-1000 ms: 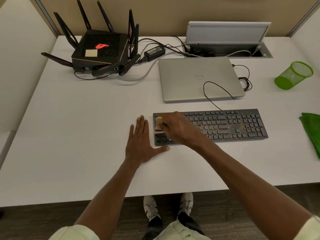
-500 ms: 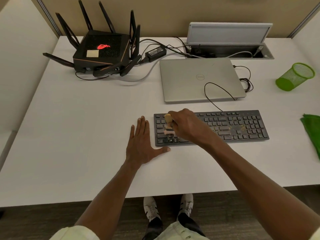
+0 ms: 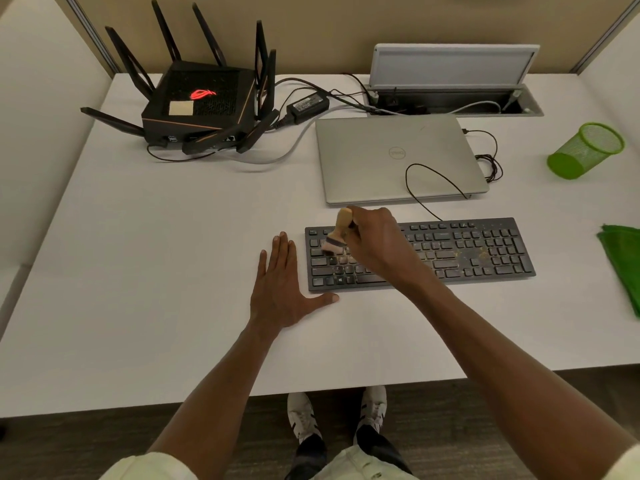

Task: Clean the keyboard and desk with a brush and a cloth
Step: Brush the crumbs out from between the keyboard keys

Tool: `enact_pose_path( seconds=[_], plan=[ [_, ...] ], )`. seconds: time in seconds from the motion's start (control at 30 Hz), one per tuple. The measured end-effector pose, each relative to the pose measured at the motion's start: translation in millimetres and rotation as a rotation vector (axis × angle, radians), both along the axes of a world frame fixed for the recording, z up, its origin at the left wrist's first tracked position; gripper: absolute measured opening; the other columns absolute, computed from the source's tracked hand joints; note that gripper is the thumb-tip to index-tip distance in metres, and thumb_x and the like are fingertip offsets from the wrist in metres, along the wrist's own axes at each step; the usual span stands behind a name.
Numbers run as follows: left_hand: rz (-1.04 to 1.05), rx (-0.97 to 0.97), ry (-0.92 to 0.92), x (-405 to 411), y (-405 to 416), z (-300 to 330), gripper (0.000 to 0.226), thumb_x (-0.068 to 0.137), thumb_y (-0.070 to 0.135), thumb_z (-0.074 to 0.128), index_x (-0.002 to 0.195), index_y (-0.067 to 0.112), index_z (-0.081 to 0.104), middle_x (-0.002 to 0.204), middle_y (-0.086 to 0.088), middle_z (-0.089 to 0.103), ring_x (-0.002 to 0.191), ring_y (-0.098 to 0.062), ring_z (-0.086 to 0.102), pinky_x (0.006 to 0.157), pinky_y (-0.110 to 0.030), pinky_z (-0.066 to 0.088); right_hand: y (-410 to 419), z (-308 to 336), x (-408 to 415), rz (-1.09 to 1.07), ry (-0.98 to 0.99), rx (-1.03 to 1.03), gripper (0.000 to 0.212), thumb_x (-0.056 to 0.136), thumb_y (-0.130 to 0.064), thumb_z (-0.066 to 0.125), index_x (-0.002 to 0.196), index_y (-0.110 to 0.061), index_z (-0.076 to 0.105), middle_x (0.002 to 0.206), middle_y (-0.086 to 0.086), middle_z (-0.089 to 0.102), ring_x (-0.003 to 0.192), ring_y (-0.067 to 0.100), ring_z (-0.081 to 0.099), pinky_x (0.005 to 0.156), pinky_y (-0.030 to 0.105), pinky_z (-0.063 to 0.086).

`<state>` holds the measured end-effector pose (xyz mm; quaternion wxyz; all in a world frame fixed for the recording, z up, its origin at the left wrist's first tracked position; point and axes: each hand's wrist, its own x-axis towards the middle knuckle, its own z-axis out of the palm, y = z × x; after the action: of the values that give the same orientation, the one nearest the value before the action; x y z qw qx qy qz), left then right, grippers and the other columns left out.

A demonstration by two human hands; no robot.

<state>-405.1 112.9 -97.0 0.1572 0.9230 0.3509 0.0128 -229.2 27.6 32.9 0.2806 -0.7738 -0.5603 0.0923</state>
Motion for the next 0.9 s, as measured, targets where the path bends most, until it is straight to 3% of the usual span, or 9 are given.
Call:
enact_pose_path(
  seconds=[0.07, 0.13, 0.27, 0.37, 0.5, 0.63, 0.9],
  plan=[
    [0.004, -0.004, 0.001, 0, 0, 0, 0.146, 0.062, 0.108, 0.021, 0.161, 0.003, 0.002, 0.17, -0.011, -0.014, 0.157, -0.02, -0.016, 0.128, -0.044, -0.006, 2, -4, -4, 0.008, -0.02, 0.017, 0.013, 0.096, -0.009, 0.054, 0.089, -0.004, 0.064, 0.069, 0.005, 0.067, 0.052, -0.001, 0.052, 0.05, 0.011, 0.033],
    [0.004, -0.012, 0.002, 0, 0, 0, 0.147, 0.061, 0.108, 0.019, 0.162, 0.003, 0.001, 0.17, -0.011, -0.014, 0.156, -0.02, -0.017, 0.128, -0.045, -0.006, -1, -11, -6, 0.06, -0.047, 0.003, 0.008, 0.094, -0.008, 0.057, 0.091, -0.005, 0.063, 0.069, 0.008, 0.068, 0.056, 0.016, 0.058, 0.051, 0.021, 0.035],
    [0.002, -0.016, 0.011, 0, 1, 0, 0.147, 0.06, 0.109, 0.016, 0.162, 0.003, 0.0, 0.169, -0.011, -0.016, 0.156, -0.019, -0.019, 0.127, -0.043, -0.009, -13, -12, -3, 0.139, -0.046, -0.052, 0.009, 0.092, -0.005, 0.06, 0.085, -0.011, 0.063, 0.072, 0.004, 0.068, 0.059, 0.014, 0.057, 0.051, 0.016, 0.036],
    [-0.001, -0.011, 0.009, 1, 1, 0, 0.147, 0.061, 0.108, 0.018, 0.162, 0.003, 0.001, 0.169, -0.011, -0.014, 0.156, -0.02, -0.017, 0.127, -0.043, -0.008, -10, -7, 3, 0.15, -0.04, -0.031, 0.012, 0.091, -0.003, 0.055, 0.087, -0.011, 0.063, 0.072, 0.004, 0.07, 0.062, 0.017, 0.063, 0.055, 0.029, 0.05],
    [0.003, -0.016, 0.017, 1, 0, 1, 0.146, 0.061, 0.108, 0.019, 0.162, 0.004, -0.001, 0.169, -0.011, -0.016, 0.156, -0.02, -0.018, 0.128, -0.044, -0.007, -4, -5, -2, 0.177, -0.062, -0.008, 0.009, 0.091, -0.003, 0.06, 0.088, -0.01, 0.065, 0.072, 0.003, 0.068, 0.06, 0.013, 0.057, 0.054, 0.026, 0.044],
    [0.006, -0.011, 0.017, 1, 1, 1, 0.146, 0.062, 0.108, 0.02, 0.162, 0.004, -0.002, 0.169, -0.011, -0.016, 0.156, -0.02, -0.018, 0.128, -0.045, -0.006, -12, -11, -1, 0.18, -0.062, -0.075, 0.009, 0.091, -0.004, 0.061, 0.092, -0.01, 0.067, 0.078, 0.005, 0.071, 0.065, 0.016, 0.063, 0.058, 0.027, 0.05],
    [0.01, -0.006, 0.026, 1, 0, 1, 0.145, 0.063, 0.107, 0.024, 0.162, 0.004, -0.001, 0.17, -0.011, -0.014, 0.157, -0.021, -0.016, 0.127, -0.043, -0.008, 3, -8, -2, 0.136, 0.0, -0.005, 0.011, 0.089, -0.003, 0.056, 0.091, -0.011, 0.064, 0.074, 0.003, 0.07, 0.063, 0.016, 0.063, 0.059, 0.033, 0.052]
  ],
)
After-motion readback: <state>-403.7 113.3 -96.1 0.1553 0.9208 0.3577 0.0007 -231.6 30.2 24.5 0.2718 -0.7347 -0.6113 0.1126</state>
